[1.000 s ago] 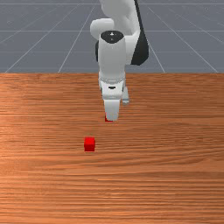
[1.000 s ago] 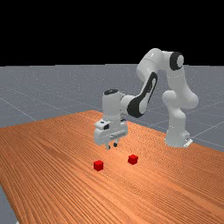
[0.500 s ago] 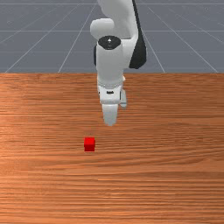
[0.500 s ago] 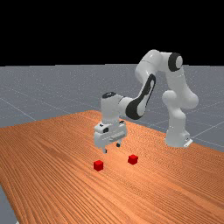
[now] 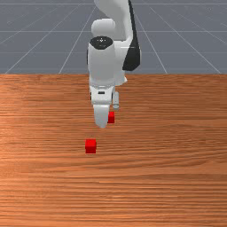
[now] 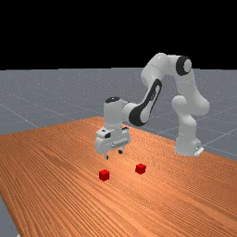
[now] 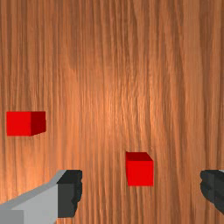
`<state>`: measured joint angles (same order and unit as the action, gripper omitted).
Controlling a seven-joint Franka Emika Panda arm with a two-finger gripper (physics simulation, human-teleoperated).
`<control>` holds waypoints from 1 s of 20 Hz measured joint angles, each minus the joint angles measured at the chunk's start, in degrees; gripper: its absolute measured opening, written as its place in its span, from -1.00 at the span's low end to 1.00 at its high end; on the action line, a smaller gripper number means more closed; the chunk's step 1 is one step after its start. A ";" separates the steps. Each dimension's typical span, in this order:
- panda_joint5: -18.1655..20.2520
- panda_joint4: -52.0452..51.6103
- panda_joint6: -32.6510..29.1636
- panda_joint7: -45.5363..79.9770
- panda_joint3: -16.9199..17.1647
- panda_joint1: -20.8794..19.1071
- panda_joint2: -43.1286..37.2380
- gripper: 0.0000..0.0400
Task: Stack all the cube
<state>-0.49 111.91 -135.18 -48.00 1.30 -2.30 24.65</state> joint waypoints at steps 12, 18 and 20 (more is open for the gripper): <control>0.25 -10.56 5.92 -0.05 -0.18 0.02 6.44 1.00; 0.22 -11.94 5.04 0.01 -0.18 0.03 10.04 1.00; 0.22 -12.25 4.45 0.02 -0.18 0.03 11.24 1.00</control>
<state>-0.27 99.66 -130.73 -47.98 1.12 -2.27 35.90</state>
